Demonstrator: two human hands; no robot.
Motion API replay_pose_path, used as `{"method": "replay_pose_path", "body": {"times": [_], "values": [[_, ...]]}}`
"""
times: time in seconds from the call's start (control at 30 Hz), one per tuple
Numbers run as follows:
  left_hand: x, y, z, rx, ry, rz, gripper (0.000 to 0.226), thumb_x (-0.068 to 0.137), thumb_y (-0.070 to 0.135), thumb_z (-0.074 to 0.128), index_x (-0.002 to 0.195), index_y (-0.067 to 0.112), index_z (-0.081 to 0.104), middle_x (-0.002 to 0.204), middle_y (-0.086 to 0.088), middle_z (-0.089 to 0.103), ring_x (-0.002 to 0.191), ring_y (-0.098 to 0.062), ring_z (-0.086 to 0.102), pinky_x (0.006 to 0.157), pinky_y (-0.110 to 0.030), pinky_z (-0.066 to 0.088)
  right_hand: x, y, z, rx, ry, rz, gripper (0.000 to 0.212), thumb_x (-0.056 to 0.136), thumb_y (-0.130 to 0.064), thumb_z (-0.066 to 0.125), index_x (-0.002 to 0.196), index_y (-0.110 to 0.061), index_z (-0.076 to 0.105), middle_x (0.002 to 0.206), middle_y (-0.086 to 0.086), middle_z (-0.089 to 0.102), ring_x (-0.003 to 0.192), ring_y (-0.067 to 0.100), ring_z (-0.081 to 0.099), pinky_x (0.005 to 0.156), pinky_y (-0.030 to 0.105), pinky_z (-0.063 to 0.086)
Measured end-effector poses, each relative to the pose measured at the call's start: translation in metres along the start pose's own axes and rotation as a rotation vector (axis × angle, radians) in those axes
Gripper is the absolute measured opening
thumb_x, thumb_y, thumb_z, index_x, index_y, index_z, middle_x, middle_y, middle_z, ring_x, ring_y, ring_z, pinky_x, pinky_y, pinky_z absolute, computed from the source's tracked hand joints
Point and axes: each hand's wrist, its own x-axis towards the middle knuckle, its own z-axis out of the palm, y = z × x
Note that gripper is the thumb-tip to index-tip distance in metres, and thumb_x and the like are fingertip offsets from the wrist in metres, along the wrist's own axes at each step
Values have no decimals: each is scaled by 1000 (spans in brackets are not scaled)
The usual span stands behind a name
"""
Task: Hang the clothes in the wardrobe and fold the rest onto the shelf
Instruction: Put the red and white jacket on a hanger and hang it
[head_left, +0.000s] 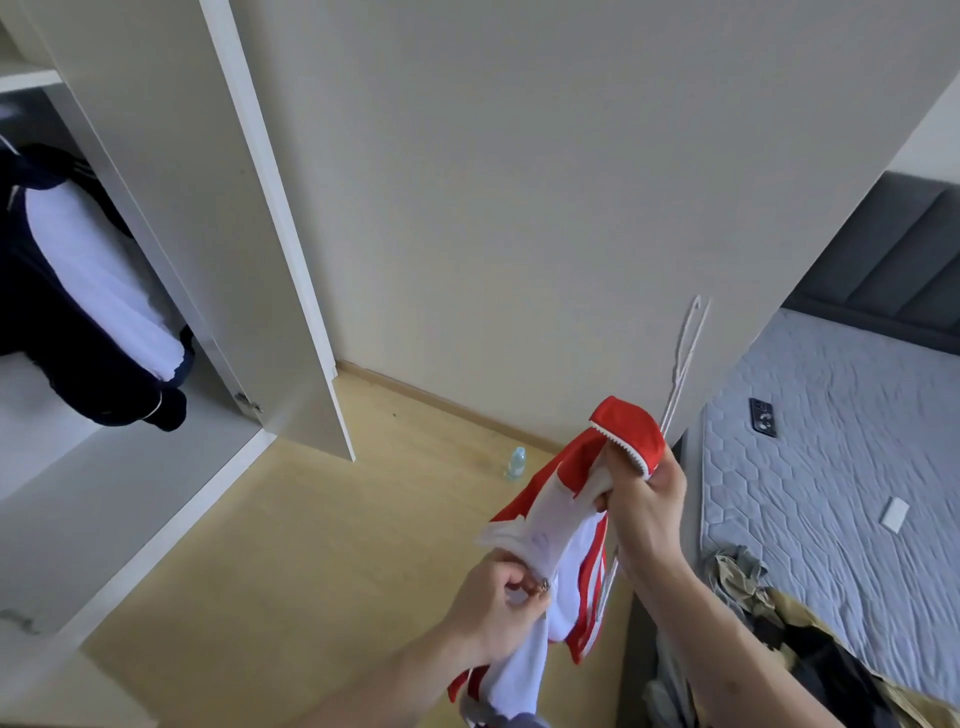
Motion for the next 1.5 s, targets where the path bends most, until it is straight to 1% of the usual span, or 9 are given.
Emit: {"method": "replay_pose_path", "body": {"times": [0.2,0.4,0.6,0.77,0.97,1.1,1.23,1.33,1.5], "values": [[-16,-43,10,452,-93,-173,22,87,41,59,76,22,58,105,2,66,86,-19,64,70,-26,49,-3,-13,1,27,-26,-85,31,80,-2,50,57,-23,56,45,1,57,42,12,51,45,23,43],[0,-38,-8,-26,-72,-104,23,79,22,70,63,21,54,86,12,61,81,-9,60,75,-26,46,6,-34,-19,145,-219,35,29,88,-18,61,63,-27,71,53,-2,64,50,8,57,47,22,46],[37,-38,-33,-719,-1,-591,25,77,31,77,92,12,72,90,-7,71,89,-24,64,89,-36,48,-3,-32,-25,169,-331,153,25,85,-22,67,60,-23,64,53,0,51,47,11,45,43,22,38],[62,-32,-41,-718,-107,-798,69,68,55,90,110,3,74,105,-17,77,99,-32,75,88,-41,61,-5,-45,-37,70,-448,138,27,84,-22,64,56,-23,63,49,3,51,42,13,44,40,22,37],[87,-19,-58,-571,102,-585,32,62,6,79,91,9,67,89,-8,67,75,-23,62,68,-30,52,9,-45,-78,-233,-578,95,16,83,-18,61,70,-9,60,54,7,51,46,20,45,44,27,36],[89,-11,-79,-446,209,-428,12,62,16,75,70,12,66,71,-2,66,71,-21,59,61,-27,50,11,-31,-106,-353,-586,117,7,86,-29,70,81,-24,72,56,-6,58,46,7,50,43,18,39],[93,-10,-100,-197,91,-447,14,86,22,74,97,14,71,97,-2,70,90,-21,65,63,-27,49,14,-23,-120,-463,-579,57,12,93,-25,74,88,-36,76,70,-11,72,58,-2,63,54,11,45],[91,0,-119,15,1,-380,6,90,19,63,94,15,66,92,-2,62,82,-17,57,62,-27,42,17,-17,-125,-610,-585,16,7,91,-34,74,95,-40,74,83,-10,77,74,5,72,66,24,54],[77,38,-151,-166,202,-162,31,72,21,47,88,13,71,82,0,67,76,-16,54,70,-32,40,15,-8,-124,-699,-527,24,18,87,-25,78,101,-36,73,89,-13,77,83,6,73,78,41,61]]}}
